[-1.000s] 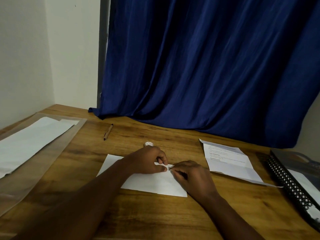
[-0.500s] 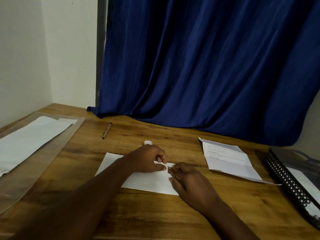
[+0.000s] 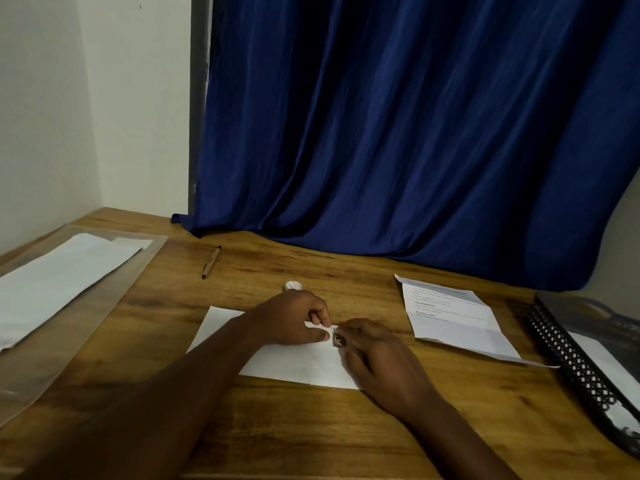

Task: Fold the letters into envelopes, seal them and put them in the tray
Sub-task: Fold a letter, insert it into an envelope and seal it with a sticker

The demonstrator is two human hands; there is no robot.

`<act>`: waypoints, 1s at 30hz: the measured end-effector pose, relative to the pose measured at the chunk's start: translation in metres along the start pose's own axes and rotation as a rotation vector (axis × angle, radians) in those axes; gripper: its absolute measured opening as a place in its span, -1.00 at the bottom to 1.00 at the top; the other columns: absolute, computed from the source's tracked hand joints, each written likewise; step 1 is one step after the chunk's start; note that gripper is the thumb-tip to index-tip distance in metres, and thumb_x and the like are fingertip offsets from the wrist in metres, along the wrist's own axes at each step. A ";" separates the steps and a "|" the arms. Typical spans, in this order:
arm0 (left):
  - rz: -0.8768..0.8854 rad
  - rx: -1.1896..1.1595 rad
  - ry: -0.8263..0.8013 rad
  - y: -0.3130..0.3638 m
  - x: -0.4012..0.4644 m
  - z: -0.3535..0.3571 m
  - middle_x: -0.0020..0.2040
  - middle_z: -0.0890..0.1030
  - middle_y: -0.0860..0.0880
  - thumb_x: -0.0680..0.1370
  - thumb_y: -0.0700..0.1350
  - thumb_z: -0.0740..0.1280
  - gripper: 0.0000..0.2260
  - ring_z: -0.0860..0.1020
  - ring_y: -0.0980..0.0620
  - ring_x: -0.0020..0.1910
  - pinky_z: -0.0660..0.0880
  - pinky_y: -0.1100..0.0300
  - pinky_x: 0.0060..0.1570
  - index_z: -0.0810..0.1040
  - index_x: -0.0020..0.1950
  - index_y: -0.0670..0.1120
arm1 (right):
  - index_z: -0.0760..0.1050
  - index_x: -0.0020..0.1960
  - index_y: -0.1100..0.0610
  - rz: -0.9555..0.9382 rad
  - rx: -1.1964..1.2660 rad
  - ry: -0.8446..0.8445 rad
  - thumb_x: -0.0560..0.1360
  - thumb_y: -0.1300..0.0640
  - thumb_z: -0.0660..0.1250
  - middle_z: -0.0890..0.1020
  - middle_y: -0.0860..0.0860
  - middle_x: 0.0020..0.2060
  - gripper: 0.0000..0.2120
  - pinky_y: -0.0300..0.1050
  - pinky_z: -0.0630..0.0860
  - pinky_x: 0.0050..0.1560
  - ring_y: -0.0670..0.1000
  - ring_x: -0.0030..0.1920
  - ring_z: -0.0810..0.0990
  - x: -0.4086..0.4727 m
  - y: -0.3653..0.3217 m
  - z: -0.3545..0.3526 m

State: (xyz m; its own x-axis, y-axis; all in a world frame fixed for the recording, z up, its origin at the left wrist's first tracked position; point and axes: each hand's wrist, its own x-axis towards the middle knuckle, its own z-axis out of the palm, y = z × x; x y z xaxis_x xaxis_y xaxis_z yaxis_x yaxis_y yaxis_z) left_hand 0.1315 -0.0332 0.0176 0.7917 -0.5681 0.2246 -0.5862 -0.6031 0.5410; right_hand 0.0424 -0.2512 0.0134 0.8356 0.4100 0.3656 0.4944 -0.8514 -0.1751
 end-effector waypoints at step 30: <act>0.000 0.008 0.113 0.016 -0.010 -0.004 -0.01 0.59 0.23 0.55 0.03 0.45 -0.90 0.51 0.31 0.01 0.44 0.38 -0.07 0.66 0.06 0.16 | 0.05 0.65 -0.16 0.336 0.445 0.044 0.66 -0.24 0.11 0.18 -0.25 0.58 -0.40 -0.28 0.13 0.46 -0.29 0.49 0.15 -0.020 -0.004 0.004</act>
State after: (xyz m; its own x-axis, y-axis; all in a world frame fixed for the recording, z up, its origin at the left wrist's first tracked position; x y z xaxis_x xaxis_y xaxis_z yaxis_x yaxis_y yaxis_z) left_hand 0.1149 -0.0349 0.0270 0.8060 -0.5016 0.3143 -0.5869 -0.6077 0.5350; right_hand 0.0246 -0.2544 0.0037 0.9586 0.1179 0.2592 0.2640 -0.7087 -0.6542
